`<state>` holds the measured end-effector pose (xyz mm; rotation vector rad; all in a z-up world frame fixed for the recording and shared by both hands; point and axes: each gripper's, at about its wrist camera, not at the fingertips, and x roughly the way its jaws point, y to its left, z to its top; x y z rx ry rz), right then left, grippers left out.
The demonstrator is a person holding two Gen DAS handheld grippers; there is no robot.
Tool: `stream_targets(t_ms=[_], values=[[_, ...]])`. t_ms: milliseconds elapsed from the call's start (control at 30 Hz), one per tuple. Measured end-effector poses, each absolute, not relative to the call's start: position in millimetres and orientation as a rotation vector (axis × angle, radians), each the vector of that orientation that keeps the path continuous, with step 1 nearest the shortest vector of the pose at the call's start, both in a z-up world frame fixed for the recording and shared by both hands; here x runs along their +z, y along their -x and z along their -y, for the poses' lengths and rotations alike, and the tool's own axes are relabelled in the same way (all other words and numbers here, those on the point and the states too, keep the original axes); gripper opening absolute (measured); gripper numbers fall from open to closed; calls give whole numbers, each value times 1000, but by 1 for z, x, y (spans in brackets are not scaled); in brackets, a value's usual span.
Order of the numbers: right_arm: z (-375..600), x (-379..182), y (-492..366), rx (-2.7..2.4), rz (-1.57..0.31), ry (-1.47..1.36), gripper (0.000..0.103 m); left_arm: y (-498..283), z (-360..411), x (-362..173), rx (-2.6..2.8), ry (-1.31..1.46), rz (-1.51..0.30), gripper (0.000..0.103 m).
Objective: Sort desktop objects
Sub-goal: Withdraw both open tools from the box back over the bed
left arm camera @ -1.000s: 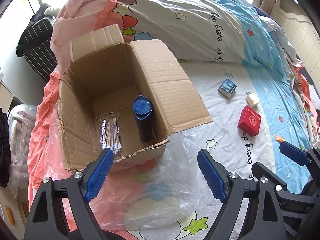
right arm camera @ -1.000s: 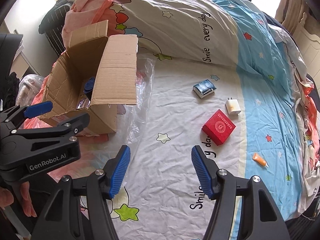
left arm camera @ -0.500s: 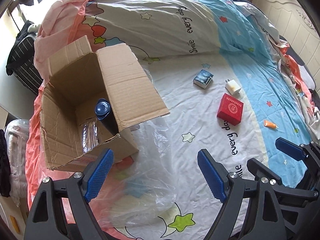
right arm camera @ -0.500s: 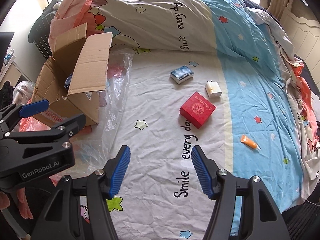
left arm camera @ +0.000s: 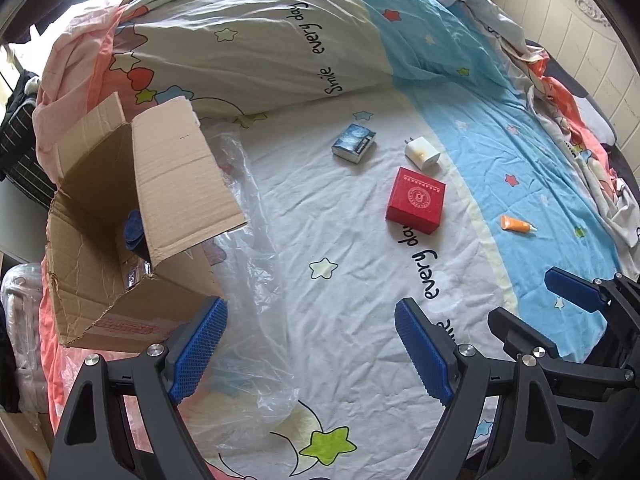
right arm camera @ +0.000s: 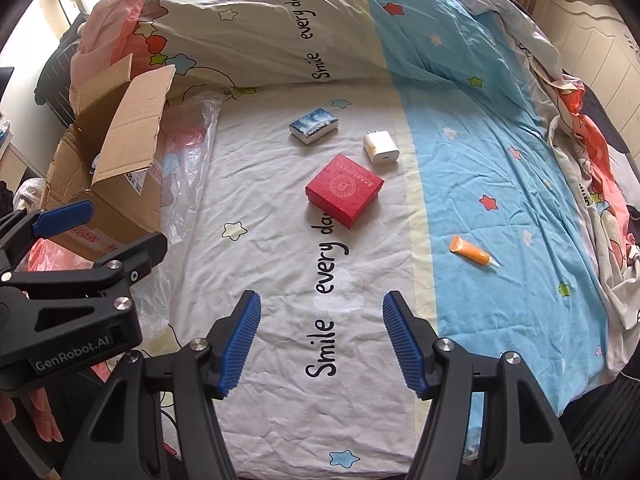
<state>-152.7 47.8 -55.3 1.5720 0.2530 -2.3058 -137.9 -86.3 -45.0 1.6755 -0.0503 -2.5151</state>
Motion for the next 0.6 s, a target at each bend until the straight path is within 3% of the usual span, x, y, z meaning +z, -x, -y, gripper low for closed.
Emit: stream_targets(t_ms=[600], values=[[-111,-80,173,-2344,-168,-1657,60,165,34,-78,-2533,-1763,93,88]])
